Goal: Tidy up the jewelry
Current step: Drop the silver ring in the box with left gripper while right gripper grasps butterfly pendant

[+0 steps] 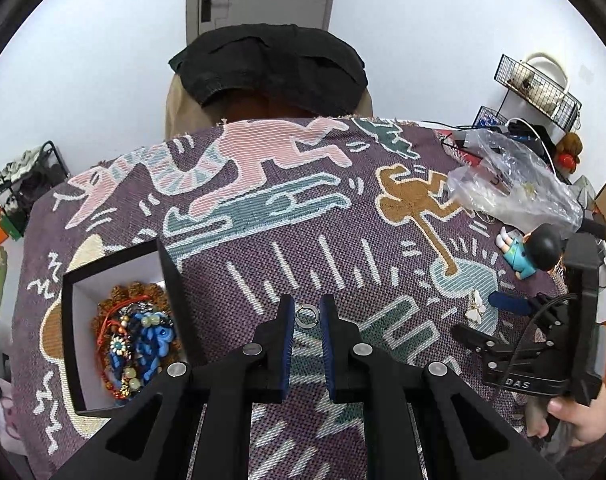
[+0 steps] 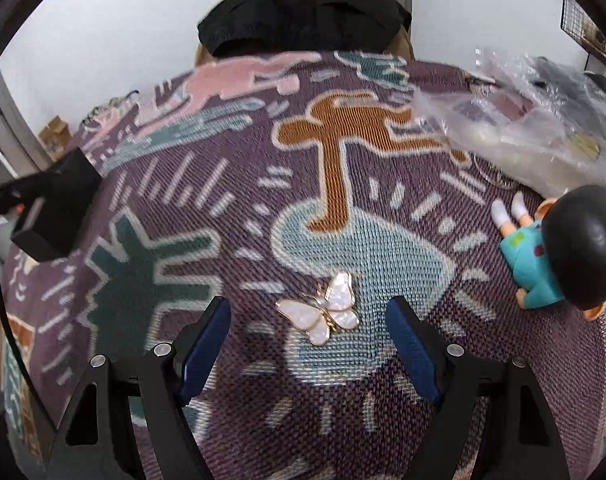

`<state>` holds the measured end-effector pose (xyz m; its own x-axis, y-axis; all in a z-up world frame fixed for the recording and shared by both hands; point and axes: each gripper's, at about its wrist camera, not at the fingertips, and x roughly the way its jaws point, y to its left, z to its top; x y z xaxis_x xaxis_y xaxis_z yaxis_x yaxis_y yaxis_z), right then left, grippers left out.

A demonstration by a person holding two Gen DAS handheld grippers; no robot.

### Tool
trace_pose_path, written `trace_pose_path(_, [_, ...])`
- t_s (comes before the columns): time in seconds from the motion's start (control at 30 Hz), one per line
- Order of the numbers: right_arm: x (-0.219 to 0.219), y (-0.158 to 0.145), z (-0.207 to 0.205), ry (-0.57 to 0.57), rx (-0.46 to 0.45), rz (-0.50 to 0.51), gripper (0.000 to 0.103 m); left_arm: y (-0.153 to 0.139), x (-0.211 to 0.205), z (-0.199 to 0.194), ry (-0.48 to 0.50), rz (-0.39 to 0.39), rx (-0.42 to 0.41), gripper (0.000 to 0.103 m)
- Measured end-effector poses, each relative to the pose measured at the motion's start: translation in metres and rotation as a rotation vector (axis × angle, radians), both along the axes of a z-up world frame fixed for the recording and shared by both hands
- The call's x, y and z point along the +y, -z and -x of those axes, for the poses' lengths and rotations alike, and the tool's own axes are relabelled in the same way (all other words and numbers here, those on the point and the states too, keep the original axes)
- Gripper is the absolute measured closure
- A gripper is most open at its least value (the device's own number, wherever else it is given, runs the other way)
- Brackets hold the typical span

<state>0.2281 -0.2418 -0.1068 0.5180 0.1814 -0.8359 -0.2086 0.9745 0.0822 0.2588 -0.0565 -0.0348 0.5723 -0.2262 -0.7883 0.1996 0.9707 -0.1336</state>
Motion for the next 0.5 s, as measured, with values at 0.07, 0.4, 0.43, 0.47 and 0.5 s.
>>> trace_pose_path(0.07, [0.002,0.001,0.003,-0.011,-0.006,0.018,0.022,-0.001,0.007,0.003,-0.004,0.012,-0.005,0.090])
trace_pose_path(0.4, [-0.008,-0.005,0.010,0.015,-0.040,0.001,0.061,-0.016,0.026,0.008,-0.037,0.021,-0.031,0.090])
trace_pose_path(0.43, [-0.008,-0.005,0.011,0.015,-0.042,-0.013,0.064,-0.018,0.029,0.008,-0.041,0.022,-0.036,0.090])
trace_pose_path(0.47, [-0.009,-0.006,0.011,0.017,-0.040,-0.026,0.071,-0.020,0.033,0.009,-0.047,0.022,-0.040,0.090])
trace_pose_path(0.5, [-0.009,-0.007,0.011,0.022,-0.042,-0.041,0.075,-0.021,0.035,0.009,-0.051,0.022,-0.042,0.090])
